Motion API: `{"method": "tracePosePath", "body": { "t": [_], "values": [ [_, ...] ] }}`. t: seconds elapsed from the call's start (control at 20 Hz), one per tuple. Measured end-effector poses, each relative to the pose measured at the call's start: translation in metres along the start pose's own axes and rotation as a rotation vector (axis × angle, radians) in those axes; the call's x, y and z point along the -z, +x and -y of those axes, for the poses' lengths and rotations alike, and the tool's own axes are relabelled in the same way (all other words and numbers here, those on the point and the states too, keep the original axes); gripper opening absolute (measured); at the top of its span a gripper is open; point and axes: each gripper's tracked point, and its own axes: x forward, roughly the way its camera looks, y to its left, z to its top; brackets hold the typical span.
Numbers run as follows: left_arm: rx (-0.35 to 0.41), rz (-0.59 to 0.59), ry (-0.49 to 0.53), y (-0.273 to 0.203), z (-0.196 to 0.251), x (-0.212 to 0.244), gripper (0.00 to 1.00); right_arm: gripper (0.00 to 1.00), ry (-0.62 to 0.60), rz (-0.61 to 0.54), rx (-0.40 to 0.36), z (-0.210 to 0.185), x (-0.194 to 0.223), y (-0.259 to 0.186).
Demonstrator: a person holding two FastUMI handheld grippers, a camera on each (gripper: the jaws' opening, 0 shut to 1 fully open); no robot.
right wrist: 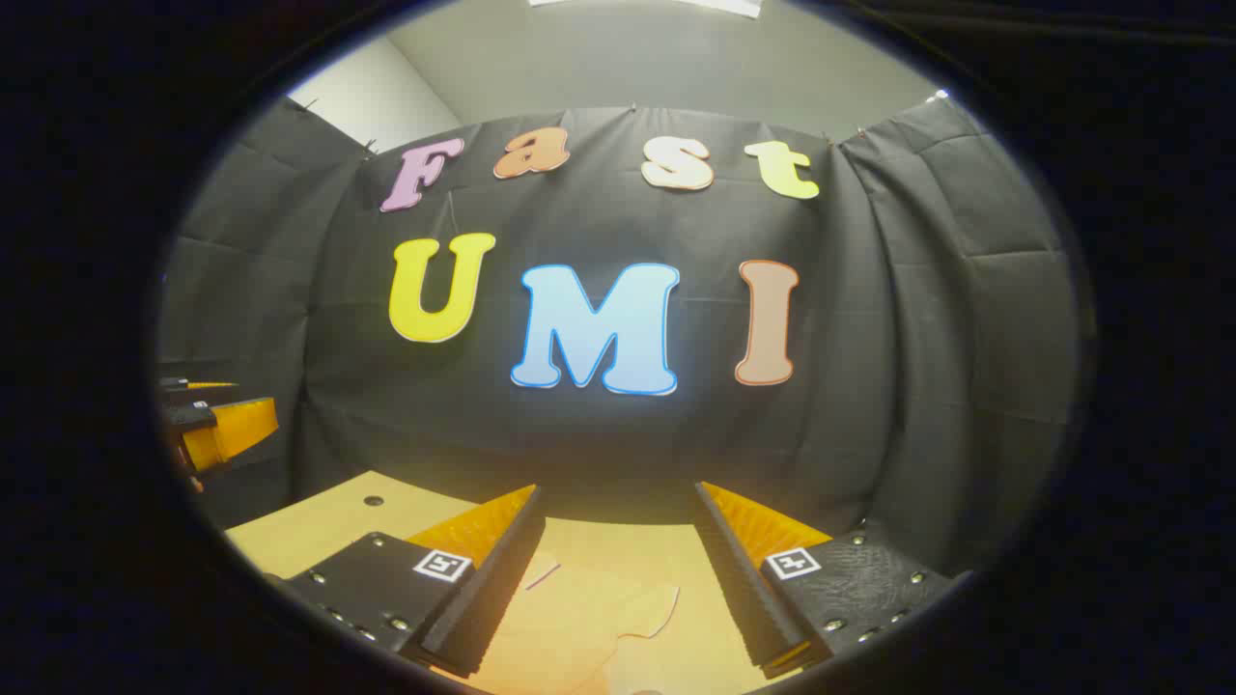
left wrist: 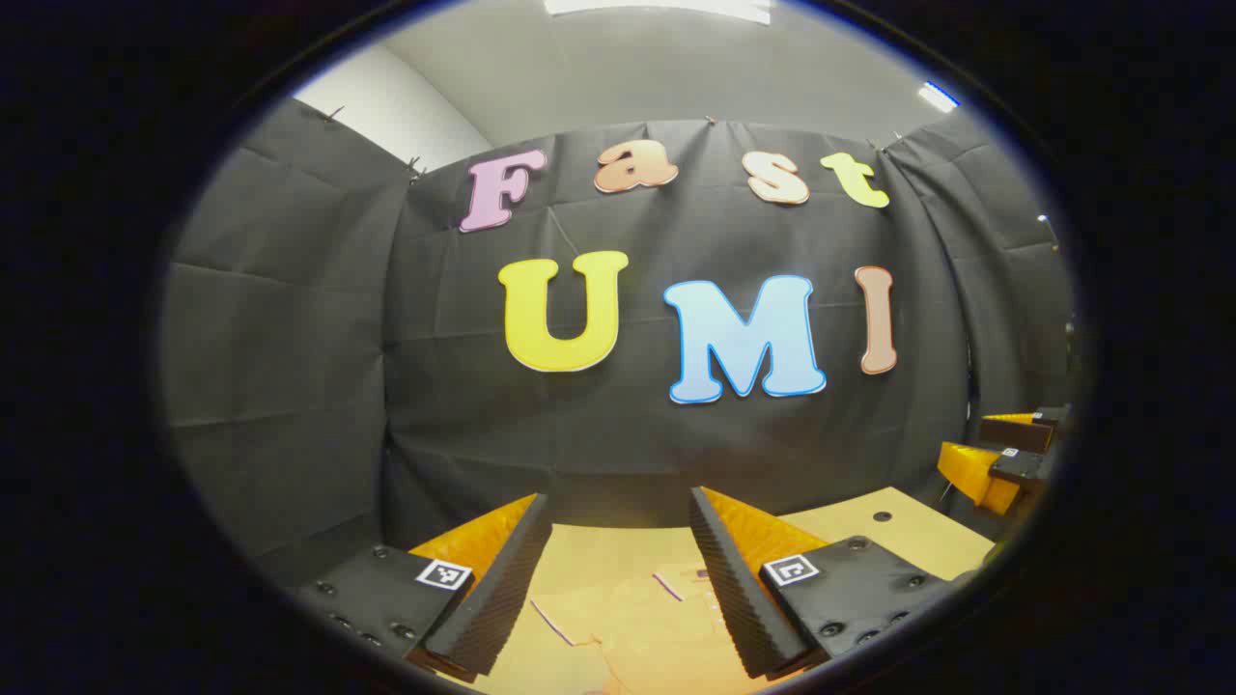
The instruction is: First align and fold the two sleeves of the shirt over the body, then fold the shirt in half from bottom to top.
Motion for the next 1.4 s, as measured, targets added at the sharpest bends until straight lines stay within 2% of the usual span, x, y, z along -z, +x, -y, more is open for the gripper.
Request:
{"method": "tracePosePath", "body": {
  "t": [0.45,1.05,1.4],
  "values": [
    [0.020,0.004,-0.010,0.001,0.009,0.001,0.94,0.95,0.070,-0.021,0.024,0.004,0.004,0.000],
    [0.024,0.009,0.011,0.001,0.005,-0.004,0.94,0.95,0.051,-0.049,0.025,-0.001,0.017,0.002],
    [0.031,0.009,0.019,0.001,0.001,-0.006,0.94,0.95,0.024,-0.155,0.020,0.003,0.060,0.030]
  ]
}}
